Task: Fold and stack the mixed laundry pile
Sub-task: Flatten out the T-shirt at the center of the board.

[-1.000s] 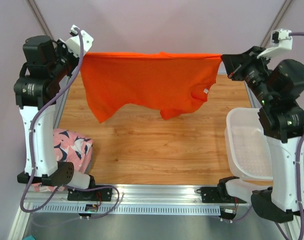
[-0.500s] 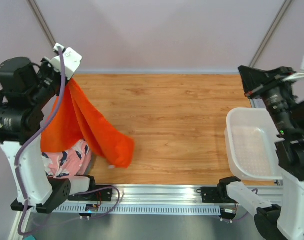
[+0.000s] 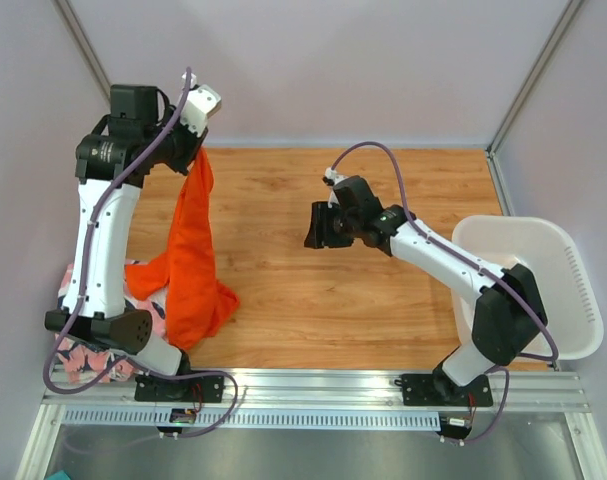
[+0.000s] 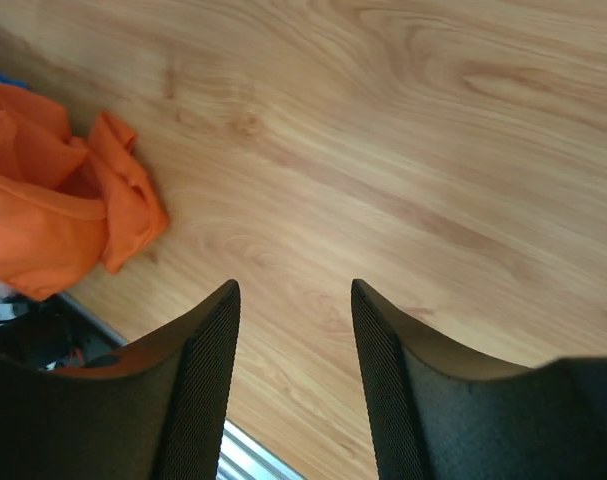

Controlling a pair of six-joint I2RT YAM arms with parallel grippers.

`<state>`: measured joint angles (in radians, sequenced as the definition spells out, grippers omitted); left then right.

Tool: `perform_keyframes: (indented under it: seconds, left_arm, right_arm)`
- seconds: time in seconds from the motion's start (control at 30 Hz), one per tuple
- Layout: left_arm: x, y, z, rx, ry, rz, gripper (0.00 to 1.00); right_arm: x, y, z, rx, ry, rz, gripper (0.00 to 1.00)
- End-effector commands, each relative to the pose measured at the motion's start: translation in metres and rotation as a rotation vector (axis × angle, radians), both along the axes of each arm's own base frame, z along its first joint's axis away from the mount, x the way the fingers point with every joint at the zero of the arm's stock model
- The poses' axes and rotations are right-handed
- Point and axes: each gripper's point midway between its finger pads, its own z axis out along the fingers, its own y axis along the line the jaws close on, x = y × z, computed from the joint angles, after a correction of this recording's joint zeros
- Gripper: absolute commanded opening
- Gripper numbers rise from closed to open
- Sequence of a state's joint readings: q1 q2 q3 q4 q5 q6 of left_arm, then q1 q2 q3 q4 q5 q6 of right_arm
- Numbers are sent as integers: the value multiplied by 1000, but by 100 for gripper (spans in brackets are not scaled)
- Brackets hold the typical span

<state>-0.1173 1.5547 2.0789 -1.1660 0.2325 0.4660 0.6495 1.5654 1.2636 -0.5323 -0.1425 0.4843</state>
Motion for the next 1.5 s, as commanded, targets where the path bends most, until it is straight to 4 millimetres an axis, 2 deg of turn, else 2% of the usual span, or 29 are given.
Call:
perform_keyframes:
  seconds: [0.0,0.07,0.13,0.17,0.2,0.23,0.27,0.3,0.33,0.37,0.4,0.5,0.57,0.67,0.73,0.77,0.9,0.93,1.0,1.03,1.1,1.17,1.2,1.23,1.3,1.33,1.4,1.43,1.47]
  left_arm:
    - [-24,-43,54,-90,-145,-104,0]
    - [-32,-68,60,-101,-164,-168,0]
    - [-28,-72,73,-112,-190,-142,0]
    - [-25,-71,76,-111,-196,-128,0]
    - [-22,-68,76,-103,-204,-111,0]
    - [-16,-66,79,-94,-226,-92,0]
    - [-7,-59,71,-58,-223,-53,0]
    - [-3,-57,67,-43,-219,-39,0]
    - [1,-55,65,-34,-225,-27,0]
    - [5,-55,53,-21,-201,-22,0]
    - [7,-55,52,-22,-204,-19,0]
    - [7,-56,40,-18,-182,-21,0]
    - [8,-54,35,-4,-176,-14,0]
    - [9,-51,30,15,-166,-5,0]
    - [9,-50,24,26,-157,-5,0]
    - [9,-49,24,29,-156,-4,0]
    - [10,-49,20,36,-160,-7,0]
    - [11,-48,19,42,-157,-2,0]
    - [9,-47,18,44,-152,0,0]
    - [8,-46,24,48,-166,1,0]
    - [2,-42,27,64,-166,2,0]
    - [-6,-32,40,95,-197,13,0]
    - [-13,-27,39,119,-185,18,0]
    - [-21,-17,52,142,-215,42,0]
    - [-37,-3,58,200,-221,53,0]
    - [-50,10,70,223,-252,85,0]
    - [-68,24,77,266,-260,104,0]
    - [-83,33,87,270,-288,127,0]
    - [-95,38,87,278,-276,130,0]
  right_arm:
    - [21,31,44,173,-115,20,51]
    - [18,37,38,198,-98,35,53]
    - [3,46,19,197,-63,55,56]
    - [5,48,22,208,-74,59,58]
    - [-8,59,15,197,-80,113,59]
    - [-13,69,19,207,-117,153,62]
    - [-18,77,19,196,-155,191,69]
    - [-31,95,21,191,-225,275,70]
    - [-33,103,22,185,-266,298,73]
    - [-36,111,24,196,-291,330,74]
    - [-38,128,26,215,-318,362,74]
    - [-30,150,26,230,-366,371,75]
    - [-17,158,1,185,-363,356,75]
    - [2,151,-44,32,-291,285,71]
    - [5,134,-70,-75,-252,236,69]
    - [0,124,-85,-105,-230,232,69]
    - [-12,118,-103,-104,-193,255,66]
    - [-13,118,-107,-112,-182,253,49]
    - [-8,113,-110,-144,-168,213,26]
    - [-7,111,-105,-145,-174,202,12]
    - [-3,101,-86,-145,-209,169,0]
    - [0,88,-68,-151,-238,144,0]
    - [-3,74,-40,-153,-280,136,0]
    - [-7,66,-25,-158,-305,141,0]
    - [-23,48,5,-177,-337,192,0]
    - [-32,38,45,-148,-415,226,0]
    - [-57,18,66,-162,-407,296,0]
    - [-69,5,106,-116,-476,306,0]
    - [-82,-10,109,-141,-448,330,0]
